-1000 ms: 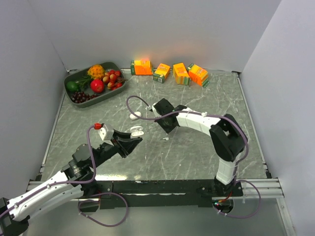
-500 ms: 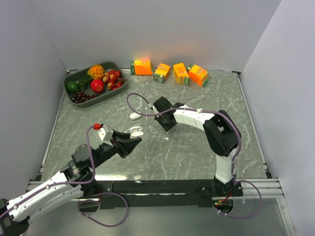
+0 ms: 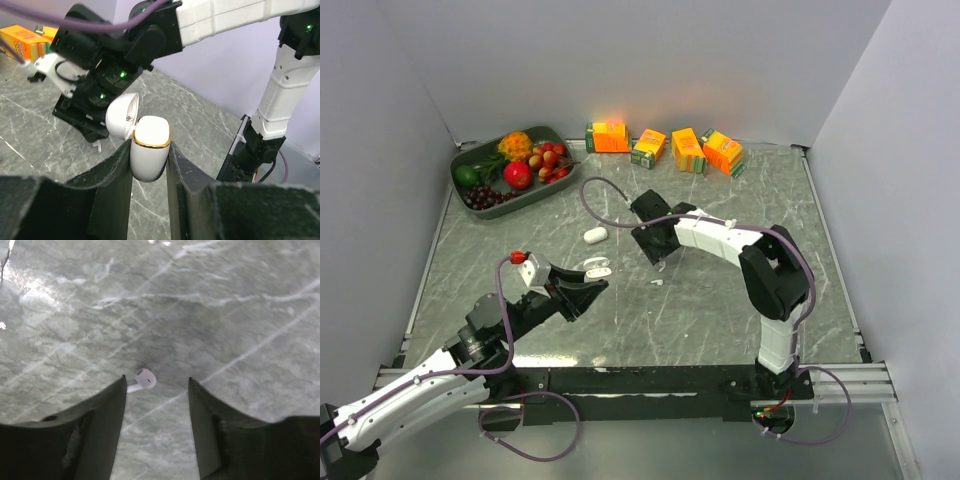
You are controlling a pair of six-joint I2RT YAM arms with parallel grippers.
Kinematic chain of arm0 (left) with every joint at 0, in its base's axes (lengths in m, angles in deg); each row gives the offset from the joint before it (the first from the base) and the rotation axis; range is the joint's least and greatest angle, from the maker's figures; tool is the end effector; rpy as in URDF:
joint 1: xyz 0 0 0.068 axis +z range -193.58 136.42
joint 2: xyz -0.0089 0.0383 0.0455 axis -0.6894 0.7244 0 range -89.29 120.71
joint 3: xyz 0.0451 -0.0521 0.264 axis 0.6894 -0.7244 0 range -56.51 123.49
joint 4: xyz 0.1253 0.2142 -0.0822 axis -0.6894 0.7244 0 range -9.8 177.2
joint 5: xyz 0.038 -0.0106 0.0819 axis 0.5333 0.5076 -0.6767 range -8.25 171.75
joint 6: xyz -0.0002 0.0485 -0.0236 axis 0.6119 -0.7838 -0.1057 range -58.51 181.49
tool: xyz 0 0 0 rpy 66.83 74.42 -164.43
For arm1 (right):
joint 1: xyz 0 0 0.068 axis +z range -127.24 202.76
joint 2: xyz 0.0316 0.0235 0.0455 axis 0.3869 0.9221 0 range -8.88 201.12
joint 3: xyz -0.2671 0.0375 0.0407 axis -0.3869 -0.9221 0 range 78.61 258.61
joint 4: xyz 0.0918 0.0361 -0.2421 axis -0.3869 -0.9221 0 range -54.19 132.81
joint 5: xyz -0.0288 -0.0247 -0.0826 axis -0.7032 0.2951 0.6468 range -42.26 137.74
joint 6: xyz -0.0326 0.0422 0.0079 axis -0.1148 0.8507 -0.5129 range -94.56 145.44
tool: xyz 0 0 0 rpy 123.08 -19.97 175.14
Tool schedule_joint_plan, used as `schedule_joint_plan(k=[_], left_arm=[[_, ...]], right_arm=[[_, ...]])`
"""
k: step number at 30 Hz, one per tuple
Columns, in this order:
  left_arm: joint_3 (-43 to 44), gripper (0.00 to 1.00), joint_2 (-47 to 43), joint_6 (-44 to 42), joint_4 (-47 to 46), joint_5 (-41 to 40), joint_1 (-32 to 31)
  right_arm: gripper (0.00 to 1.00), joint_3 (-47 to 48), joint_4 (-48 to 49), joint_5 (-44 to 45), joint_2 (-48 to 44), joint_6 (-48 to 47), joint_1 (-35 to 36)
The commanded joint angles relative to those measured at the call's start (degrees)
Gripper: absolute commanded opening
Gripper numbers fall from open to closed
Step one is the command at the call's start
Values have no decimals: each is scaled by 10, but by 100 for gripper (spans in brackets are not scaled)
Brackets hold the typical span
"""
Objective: Insert the wireless bluetooth earbuds into the charging case
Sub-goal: Pick up the earbud from the center of the board.
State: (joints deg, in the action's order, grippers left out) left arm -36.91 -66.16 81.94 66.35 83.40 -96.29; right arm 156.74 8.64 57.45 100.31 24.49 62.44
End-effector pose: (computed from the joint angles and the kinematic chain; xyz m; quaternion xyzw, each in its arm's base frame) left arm 0.0798 -0.1066 0.2817 0.1887 0.6123 -0.4649 0.6110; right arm 0.3065 0.2464 0.1888 -0.3209 0.9190 -0.0072 0.2291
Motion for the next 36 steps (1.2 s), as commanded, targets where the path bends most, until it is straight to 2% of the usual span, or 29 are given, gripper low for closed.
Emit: schedule_joint_plan(k=[1, 6, 9, 15, 21, 28, 36], left_arm=[[12, 1, 0, -2, -11, -4, -2], [11, 1, 3, 1, -17, -7, -1], [13, 1, 4, 3, -14, -10, -1], [10, 1, -4, 6, -11, -16, -1], [11, 1, 2, 10, -11, -38, -1], [13, 1, -3, 11, -4, -39, -1], [12, 1, -4, 6, -4, -41, -2]], right_arm=[[64, 38, -24, 55, -75, 127, -18], [59, 22, -55, 0, -104, 370, -53], [56, -36, -10, -52, -127, 473, -55], [56, -85, 14, -83, -117, 586, -55], [59, -77, 11, -86, -89, 623, -55], [55, -60, 2, -88, -40, 622, -65], [52, -69, 3, -84, -25, 605, -80]])
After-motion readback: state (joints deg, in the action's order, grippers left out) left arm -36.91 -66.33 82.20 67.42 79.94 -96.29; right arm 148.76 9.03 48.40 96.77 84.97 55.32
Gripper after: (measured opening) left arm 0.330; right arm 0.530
